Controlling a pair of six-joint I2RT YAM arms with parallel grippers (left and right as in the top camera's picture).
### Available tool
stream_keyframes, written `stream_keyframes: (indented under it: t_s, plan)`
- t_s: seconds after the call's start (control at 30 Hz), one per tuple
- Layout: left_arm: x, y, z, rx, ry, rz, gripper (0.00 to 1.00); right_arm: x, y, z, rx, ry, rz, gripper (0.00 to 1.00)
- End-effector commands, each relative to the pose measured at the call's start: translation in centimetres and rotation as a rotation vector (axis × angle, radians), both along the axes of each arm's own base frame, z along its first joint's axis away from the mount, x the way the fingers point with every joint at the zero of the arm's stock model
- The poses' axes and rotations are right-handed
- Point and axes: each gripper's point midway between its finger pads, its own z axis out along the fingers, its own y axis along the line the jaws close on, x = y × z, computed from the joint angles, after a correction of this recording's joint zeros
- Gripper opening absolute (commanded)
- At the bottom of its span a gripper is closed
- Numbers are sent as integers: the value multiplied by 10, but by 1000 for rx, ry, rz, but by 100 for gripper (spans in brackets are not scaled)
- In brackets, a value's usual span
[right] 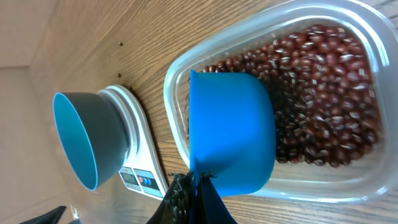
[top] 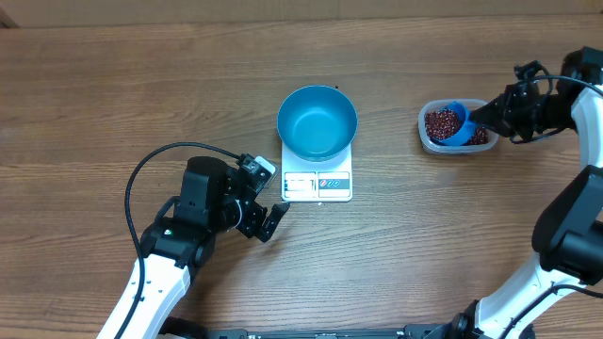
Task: Scoop item into bowl and weigh 150g on scale
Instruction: 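Lift the filled scoop and move it over the teal bowl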
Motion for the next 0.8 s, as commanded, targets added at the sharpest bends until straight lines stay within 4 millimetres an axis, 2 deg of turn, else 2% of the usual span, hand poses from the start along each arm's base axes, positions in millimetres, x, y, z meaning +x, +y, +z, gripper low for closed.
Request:
stream_keyframes:
  t_s: [0.0,0.27,0.47,0.63,0.77]
  plan:
    - [0,2,-4,-6,18,24,100,-5,-7,3,57,-18,-8,4]
    - [0,2,-4,-6,18,24,100,-17,-29,15,142,-70,-33,4]
    - [0,2,-4,-6,18,24,100,-22,-37,32,231,-153,-41,4]
    - [0,2,-4,-6,18,24,99,-24,-27,55,342,-265,-4,4]
    - [0,2,-4,-6,18,24,99,-23,-17,66,403,-291,3,4]
